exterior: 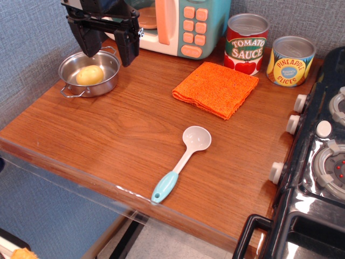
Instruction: Pick up the potato and place it on the front left corner of table
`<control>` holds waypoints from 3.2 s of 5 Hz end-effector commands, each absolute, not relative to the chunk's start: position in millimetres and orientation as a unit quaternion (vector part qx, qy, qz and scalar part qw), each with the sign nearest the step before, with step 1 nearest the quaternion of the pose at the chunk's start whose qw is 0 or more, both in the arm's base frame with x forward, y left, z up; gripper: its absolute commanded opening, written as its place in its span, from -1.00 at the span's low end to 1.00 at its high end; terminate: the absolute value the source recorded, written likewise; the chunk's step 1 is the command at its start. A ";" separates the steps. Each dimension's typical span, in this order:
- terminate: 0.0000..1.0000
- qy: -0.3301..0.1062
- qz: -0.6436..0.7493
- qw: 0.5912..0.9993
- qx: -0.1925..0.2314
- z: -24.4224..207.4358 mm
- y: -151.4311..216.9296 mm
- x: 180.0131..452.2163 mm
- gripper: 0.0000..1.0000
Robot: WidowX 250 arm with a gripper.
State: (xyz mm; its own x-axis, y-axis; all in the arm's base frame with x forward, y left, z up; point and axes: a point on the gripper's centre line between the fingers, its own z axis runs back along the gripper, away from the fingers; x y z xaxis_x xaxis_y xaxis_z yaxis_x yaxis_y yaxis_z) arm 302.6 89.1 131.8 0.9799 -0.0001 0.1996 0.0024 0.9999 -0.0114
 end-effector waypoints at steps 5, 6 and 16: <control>-1.00 -0.051 0.072 0.996 0.021 78.4 192.6 352.1 1.00; -1.00 -0.033 0.078 0.996 0.034 65.9 203.7 359.8 1.00; -1.00 -0.057 0.000 0.998 0.000 97.0 128.2 267.0 -1.00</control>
State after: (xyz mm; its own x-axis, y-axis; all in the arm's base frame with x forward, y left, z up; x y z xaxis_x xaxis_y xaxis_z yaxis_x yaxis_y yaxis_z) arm 265.3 121.4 73.7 0.9988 0.0066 0.0493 -0.0051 0.9995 -0.0299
